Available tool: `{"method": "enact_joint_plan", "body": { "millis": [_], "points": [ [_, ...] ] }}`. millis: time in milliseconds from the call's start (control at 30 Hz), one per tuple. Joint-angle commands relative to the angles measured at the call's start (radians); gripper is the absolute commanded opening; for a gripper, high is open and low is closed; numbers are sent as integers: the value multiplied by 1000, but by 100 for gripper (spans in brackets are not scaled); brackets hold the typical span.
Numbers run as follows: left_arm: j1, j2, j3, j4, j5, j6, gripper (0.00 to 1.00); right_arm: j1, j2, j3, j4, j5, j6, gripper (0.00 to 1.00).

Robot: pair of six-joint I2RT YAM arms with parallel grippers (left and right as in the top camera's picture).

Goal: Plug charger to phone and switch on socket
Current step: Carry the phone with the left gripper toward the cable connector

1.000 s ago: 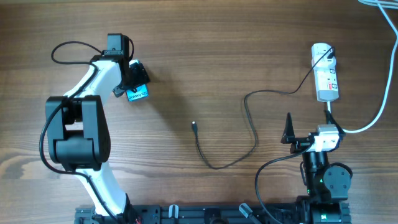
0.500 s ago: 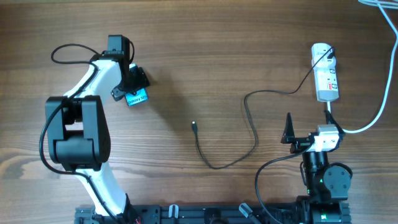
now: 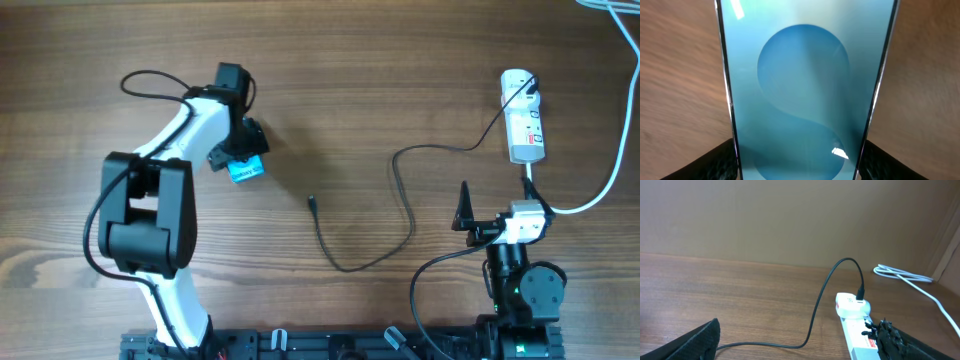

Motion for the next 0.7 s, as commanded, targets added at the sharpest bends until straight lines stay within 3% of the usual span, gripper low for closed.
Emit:
{"method": "enact_joint_plan", "body": {
  "millis": [0,367,467,667],
  "points": [
    [-82,107,-77,-47,77,-34,75,5,-8,-1,3,17,13,100],
    [-253,107,-77,-22,78,-34,86,5,-8,-1,3,17,13,100],
    [-262,107,-77,-19,76,-34,99,5,-8,-1,3,17,13,100],
    [-258,107,-77,-67,76,-34,100,5,-8,-1,3,17,13,100]
  ]
}}
